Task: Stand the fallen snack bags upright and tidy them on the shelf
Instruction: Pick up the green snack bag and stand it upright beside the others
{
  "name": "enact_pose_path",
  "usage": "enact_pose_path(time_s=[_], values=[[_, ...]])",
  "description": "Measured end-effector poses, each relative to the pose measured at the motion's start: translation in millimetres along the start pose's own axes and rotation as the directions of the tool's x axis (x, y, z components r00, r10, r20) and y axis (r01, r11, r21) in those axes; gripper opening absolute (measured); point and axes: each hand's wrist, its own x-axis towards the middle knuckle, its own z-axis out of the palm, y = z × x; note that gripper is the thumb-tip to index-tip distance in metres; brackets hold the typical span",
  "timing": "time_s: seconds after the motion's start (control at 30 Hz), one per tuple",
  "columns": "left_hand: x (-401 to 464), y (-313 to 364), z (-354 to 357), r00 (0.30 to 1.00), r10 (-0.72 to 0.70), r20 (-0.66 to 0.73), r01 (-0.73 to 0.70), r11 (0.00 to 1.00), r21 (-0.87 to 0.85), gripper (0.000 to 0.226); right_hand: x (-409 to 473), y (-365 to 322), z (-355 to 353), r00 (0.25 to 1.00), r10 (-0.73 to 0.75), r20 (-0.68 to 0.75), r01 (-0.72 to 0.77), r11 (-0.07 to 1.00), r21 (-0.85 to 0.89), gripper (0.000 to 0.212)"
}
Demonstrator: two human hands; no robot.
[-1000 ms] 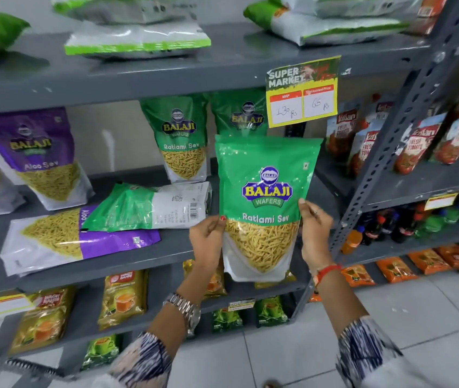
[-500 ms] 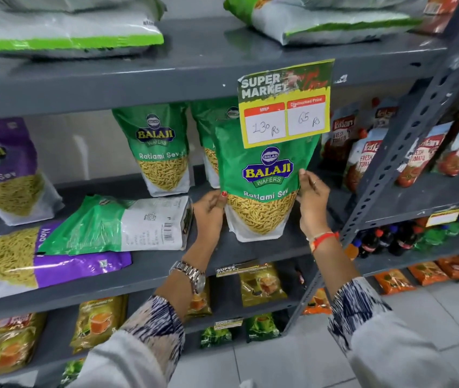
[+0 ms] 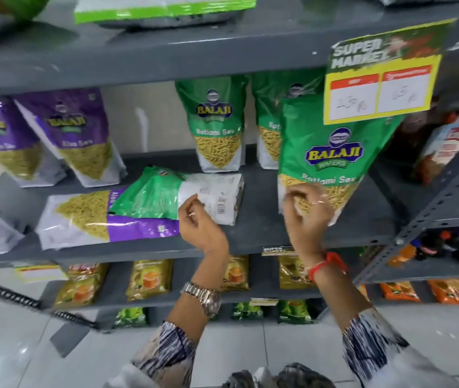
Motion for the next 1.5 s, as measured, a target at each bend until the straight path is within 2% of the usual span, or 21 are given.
enact_pose_path(time_s=[0.07, 0.13, 0.23, 0.3, 0.4, 0.5, 0.6, 0.7, 0.83, 0.87, 1.0, 1.1, 1.13, 1.2, 1.23, 1.3, 1.37, 1.5], values=[[20.5, -7.8, -15.8, 0.986, -0.145, -0.079, 0.153, 0.983, 0.100, 0.016, 2.3, -12.3, 37.5, 0.961, -0.026, 0.277, 0.039, 0.998, -0.041, 0.009], [37.3, -17.6, -27.3, 0.942, -0.331, -0.049, 0.334, 0.924, 0.187, 0.017, 10.4, -19.3, 77.2, 0.867, 0.054, 0.495, -0.001, 0.994, -0.107, 0.018], [54.0, -20.2, -33.3, 0.813, -0.580, 0.047, 0.549, 0.792, 0.268, 0.022, 28.5, -17.6, 132.7, 0.737, 0.191, 0.648, -0.037, 0.969, -0.244, 0.025], [61.9, -13.7, -28.8, 0.750, -0.647, 0.139, 0.608, 0.757, 0.240, 0.027, 42.6, -15.2, 158.5, 0.656, 0.305, 0.690, -0.072, 0.936, -0.346, 0.028], [70.7, -3.4, -23.6, 0.716, -0.678, 0.166, 0.655, 0.735, 0.177, 0.029, 57.5, 0.0, 185.7, 0.498, 0.459, 0.736, -0.092, 0.872, -0.481, 0.029], [75.5, -2.2, -21.0, 0.719, -0.688, 0.098, 0.682, 0.726, 0.087, 0.034, 60.7, 18.5, 198.6, 0.295, 0.570, 0.767, -0.099, 0.817, -0.568, 0.039], [73.9, -1.0, -22.0, 0.736, -0.676, 0.035, 0.671, 0.736, 0.092, 0.032, 58.6, 63.3, 218.2, 0.135, 0.621, 0.772, -0.108, 0.784, -0.611, 0.047], [73.6, -1.4, -32.0, 0.765, -0.642, -0.056, 0.642, 0.751, 0.154, 0.031, 54.0, 83.1, 209.9, 0.044, 0.678, 0.734, -0.291, 0.711, -0.640, 0.037], [70.9, 2.1, -50.9, 0.841, -0.536, -0.070, 0.538, 0.819, 0.200, 0.016, 41.4, 27.6, 161.8, -0.010, 0.699, 0.715, -0.596, 0.570, -0.565, 0.033], [69.6, 4.3, -55.9, 0.861, -0.506, -0.056, 0.506, 0.836, 0.212, 0.018, 37.6, 18.6, 155.4, -0.008, 0.682, 0.731, -0.642, 0.557, -0.527, 0.029], [63.7, 18.8, -74.9, 0.897, -0.441, 0.040, 0.427, 0.885, 0.184, 0.030, 24.0, -9.9, 133.1, 0.111, 0.674, 0.730, -0.811, 0.486, -0.326, 0.013], [64.7, 28.6, -89.8, 0.892, -0.431, 0.136, 0.415, 0.901, 0.128, 0.009, 7.2, -26.2, 113.5, 0.212, 0.666, 0.715, -0.892, 0.431, -0.137, 0.011], [64.5, 32.4, -95.3, 0.893, -0.422, 0.160, 0.406, 0.906, 0.121, 0.011, -0.5, -33.1, 105.9, 0.236, 0.671, 0.703, -0.914, 0.399, -0.074, 0.010], [65.9, 36.8, -107.1, 0.898, -0.395, 0.193, 0.379, 0.918, 0.114, 0.006, -16.5, -46.3, 90.7, 0.296, 0.687, 0.663, -0.930, 0.366, 0.036, 0.011], [66.4, 38.9, -112.0, 0.902, -0.384, 0.195, 0.370, 0.923, 0.106, 0.015, -24.4, -51.3, 84.1, 0.315, 0.692, 0.649, -0.932, 0.355, 0.074, 0.013], [65.2, 48.4, -122.4, 0.906, -0.365, 0.214, 0.359, 0.931, 0.067, 0.010, -40.0, -66.6, 67.1, 0.357, 0.704, 0.614, -0.927, 0.347, 0.142, 0.017], [65.9, 55.3, -129.1, 0.894, -0.390, 0.221, 0.387, 0.920, 0.060, 0.021, -55.0, -71.8, 58.1, 0.393, 0.718, 0.574, -0.918, 0.340, 0.203, 0.016], [68.5, 71.2, -133.3, 0.875, -0.437, 0.209, 0.426, 0.899, 0.098, 0.010, -77.1, -90.4, 48.0, 0.463, 0.763, 0.450, -0.883, 0.358, 0.303, 0.010]])
